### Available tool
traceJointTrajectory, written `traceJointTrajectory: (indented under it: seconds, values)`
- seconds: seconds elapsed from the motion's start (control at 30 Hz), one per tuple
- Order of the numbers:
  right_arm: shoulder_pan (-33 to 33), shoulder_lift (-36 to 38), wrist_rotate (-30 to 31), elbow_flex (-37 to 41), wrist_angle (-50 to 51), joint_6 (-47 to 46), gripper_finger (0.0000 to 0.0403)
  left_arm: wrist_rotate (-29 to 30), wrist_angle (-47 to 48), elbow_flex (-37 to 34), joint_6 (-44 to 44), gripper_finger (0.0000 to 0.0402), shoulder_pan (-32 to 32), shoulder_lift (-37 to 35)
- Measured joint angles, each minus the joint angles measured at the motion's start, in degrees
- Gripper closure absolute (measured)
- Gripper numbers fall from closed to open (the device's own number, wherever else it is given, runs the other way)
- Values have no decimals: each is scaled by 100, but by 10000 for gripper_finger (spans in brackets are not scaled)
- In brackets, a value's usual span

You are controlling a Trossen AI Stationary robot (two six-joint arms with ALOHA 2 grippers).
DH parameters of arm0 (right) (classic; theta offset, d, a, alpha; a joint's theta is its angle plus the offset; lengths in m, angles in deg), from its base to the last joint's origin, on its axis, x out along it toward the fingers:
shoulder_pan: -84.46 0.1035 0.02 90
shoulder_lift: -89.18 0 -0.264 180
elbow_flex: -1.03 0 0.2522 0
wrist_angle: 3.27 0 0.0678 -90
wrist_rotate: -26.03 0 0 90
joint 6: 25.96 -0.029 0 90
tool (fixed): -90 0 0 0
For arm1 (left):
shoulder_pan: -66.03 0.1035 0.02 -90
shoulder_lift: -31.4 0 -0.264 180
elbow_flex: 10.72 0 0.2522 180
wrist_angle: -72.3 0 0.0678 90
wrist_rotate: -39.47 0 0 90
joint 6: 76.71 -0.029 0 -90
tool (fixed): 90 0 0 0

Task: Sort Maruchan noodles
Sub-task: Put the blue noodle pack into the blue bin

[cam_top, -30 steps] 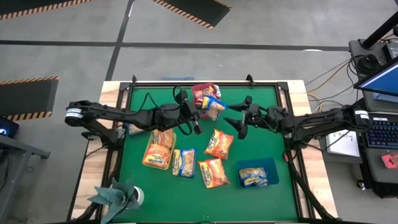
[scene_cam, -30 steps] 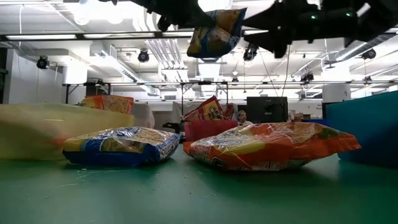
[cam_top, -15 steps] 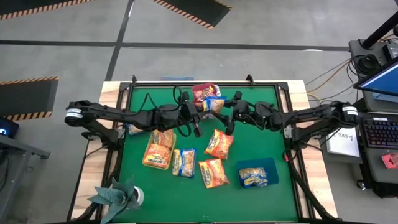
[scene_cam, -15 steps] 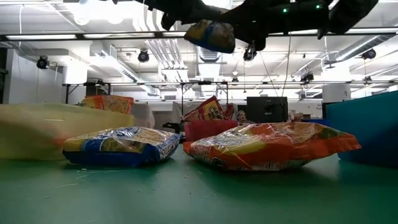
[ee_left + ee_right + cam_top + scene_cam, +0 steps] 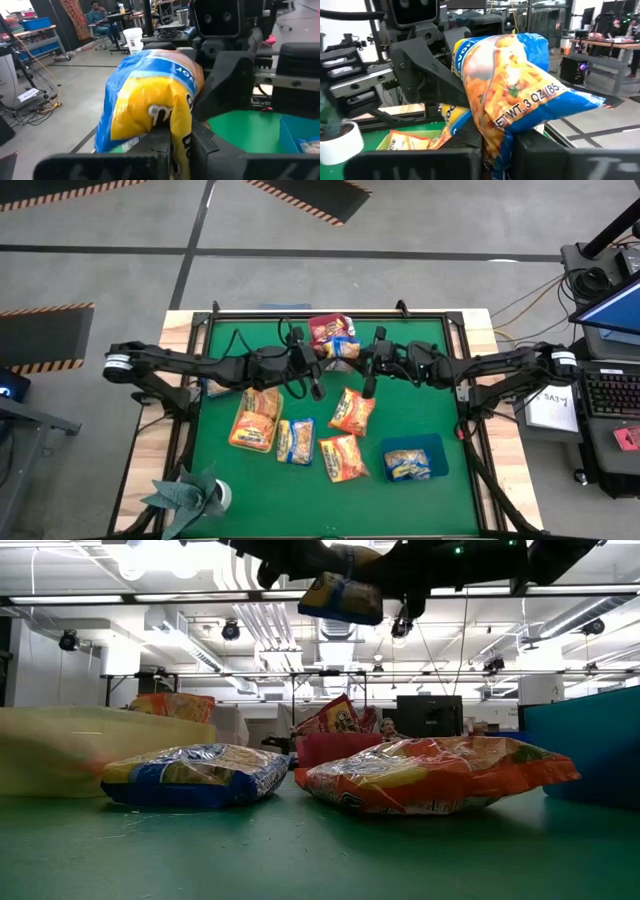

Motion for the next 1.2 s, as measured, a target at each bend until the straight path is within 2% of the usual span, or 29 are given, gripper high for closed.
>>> traceJointTrajectory:
  seconds: [0.13, 0.33, 0.43, 0.57, 0.73, 0.87, 1.03, 1.13, 1.2]
  values:
    - [1, 187, -58, 0, 234, 2, 380, -64, 288, 0, -26, 356, -4, -205]
    - [-1, 624, -118, 0, 760, 4, 380, -194, 1119, 4, -240, 269, -4, -705]
    - [9, 921, -178, -128, 1502, 1, 380, -196, 1730, 7, -329, 230, -6, -1048]
    - [99, 1193, -387, -743, 3293, -266, 380, -192, 2488, 1, -320, 196, -6, -1465]
    - [564, 1042, -444, -1907, 5910, -224, 380, -187, 2739, -159, -213, 183, -28, -1757]
    - [1030, 612, -479, -2860, 7773, -438, 380, -185, 2704, -418, -187, 183, -28, -1921]
    - [1585, -81, -890, -3825, 9849, -927, 380, -178, 2686, -618, -66, 183, -28, -2012]
    - [1928, -453, -952, -4074, 10797, -1009, 380, -174, 2541, -729, -73, 183, -28, -2017]
    - [2171, -685, -1206, -4085, 11259, -1157, 380, -174, 2453, -798, -111, 183, -28, -2017]
